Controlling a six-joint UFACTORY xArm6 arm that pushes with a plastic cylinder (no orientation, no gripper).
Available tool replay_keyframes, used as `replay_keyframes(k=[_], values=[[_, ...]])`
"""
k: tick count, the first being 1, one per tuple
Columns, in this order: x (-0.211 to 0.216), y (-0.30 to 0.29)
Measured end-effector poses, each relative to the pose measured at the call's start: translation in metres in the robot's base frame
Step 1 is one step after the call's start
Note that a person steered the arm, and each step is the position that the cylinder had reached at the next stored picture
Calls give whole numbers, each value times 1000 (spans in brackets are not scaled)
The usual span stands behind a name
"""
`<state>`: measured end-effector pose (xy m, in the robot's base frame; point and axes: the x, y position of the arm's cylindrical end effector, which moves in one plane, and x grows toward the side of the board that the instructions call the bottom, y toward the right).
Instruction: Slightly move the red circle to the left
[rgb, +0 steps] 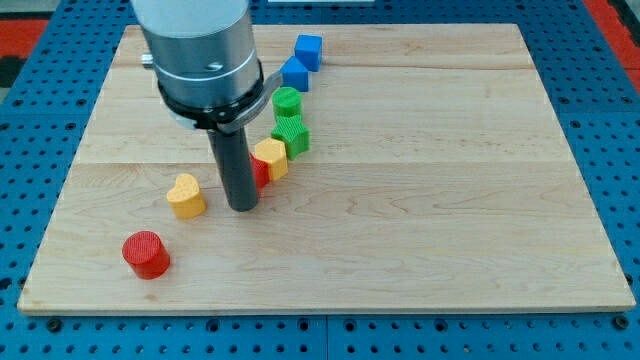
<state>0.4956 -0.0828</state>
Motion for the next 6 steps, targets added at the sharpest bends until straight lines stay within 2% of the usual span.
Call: replay_keyframes(k=[1, 2, 4, 6], values=[[-1, 12], [33, 12], [43, 9], [43, -35]])
